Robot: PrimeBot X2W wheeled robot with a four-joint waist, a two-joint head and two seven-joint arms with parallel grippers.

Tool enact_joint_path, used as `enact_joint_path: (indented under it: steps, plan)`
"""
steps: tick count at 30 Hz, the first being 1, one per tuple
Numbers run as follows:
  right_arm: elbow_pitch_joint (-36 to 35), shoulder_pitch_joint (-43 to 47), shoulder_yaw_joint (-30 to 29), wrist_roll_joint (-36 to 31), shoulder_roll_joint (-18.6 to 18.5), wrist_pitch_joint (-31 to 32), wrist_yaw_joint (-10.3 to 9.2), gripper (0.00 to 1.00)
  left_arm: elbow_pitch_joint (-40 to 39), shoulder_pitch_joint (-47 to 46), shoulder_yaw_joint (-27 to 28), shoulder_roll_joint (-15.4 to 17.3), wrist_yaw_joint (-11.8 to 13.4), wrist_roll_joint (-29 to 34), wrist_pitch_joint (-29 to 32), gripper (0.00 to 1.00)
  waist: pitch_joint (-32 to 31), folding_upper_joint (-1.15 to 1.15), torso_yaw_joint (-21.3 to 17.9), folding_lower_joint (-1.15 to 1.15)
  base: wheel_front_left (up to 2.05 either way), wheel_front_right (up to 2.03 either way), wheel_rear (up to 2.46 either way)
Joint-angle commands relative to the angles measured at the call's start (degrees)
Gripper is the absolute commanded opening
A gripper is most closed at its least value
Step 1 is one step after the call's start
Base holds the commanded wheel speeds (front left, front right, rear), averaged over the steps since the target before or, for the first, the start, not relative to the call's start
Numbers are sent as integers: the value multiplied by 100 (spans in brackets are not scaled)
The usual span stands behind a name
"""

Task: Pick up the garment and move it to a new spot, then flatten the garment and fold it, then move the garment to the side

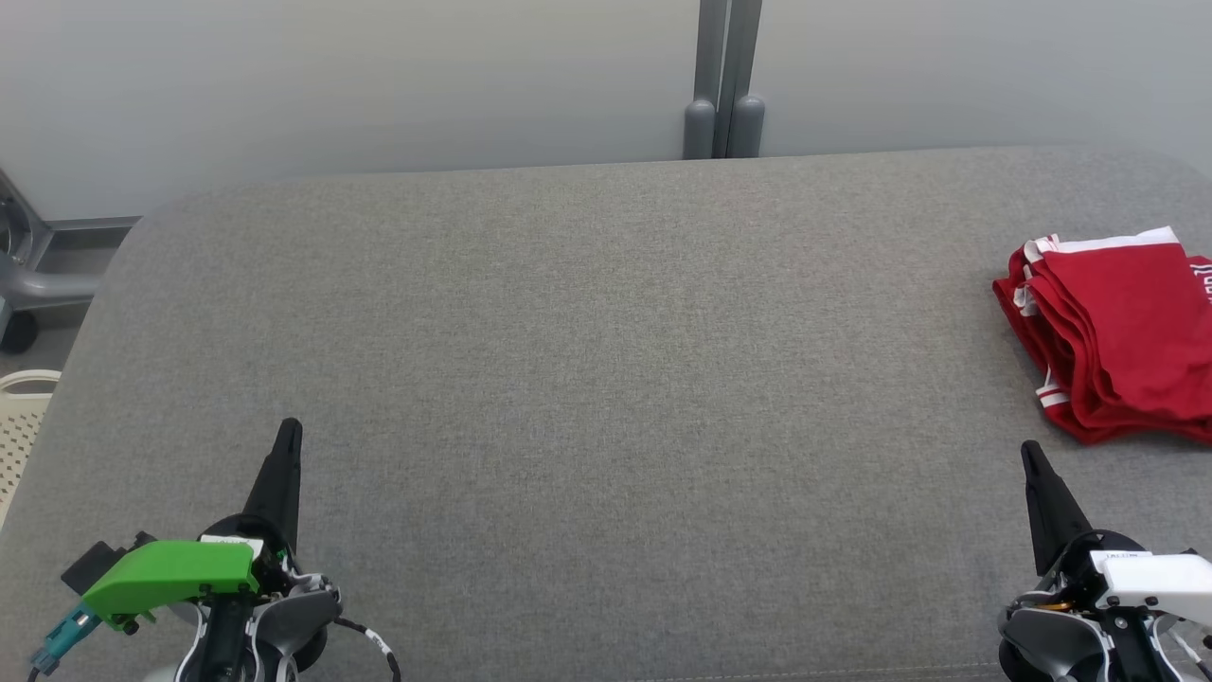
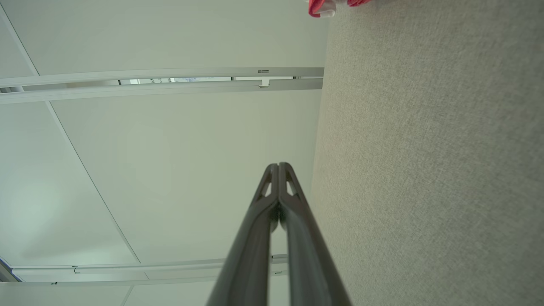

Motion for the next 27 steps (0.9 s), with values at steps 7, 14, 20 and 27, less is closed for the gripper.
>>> enact_joint_path:
  steps: [7, 14, 20, 27]
  plan:
    - [-26, -46, -13, 11, -24, 10, 2, 0, 7, -85, 19, -2, -28, -3, 11, 0, 0, 0, 0, 0, 0, 0, 0]
    - [-26, -46, -12, 11, -24, 9, 2, 0, 7, -85, 19, -2, -27, -3, 11, 0, 0, 0, 0, 0, 0, 0, 0]
    - [-26, -46, -12, 11, -24, 8, 2, 0, 7, -85, 18, -2, -27, -4, 11, 0, 0, 0, 0, 0, 0, 0, 0]
    - [-26, -46, -12, 11, -24, 9, 2, 0, 6, -85, 18, -2, -27, -4, 10, 0, 0, 0, 0, 0, 0, 0, 0]
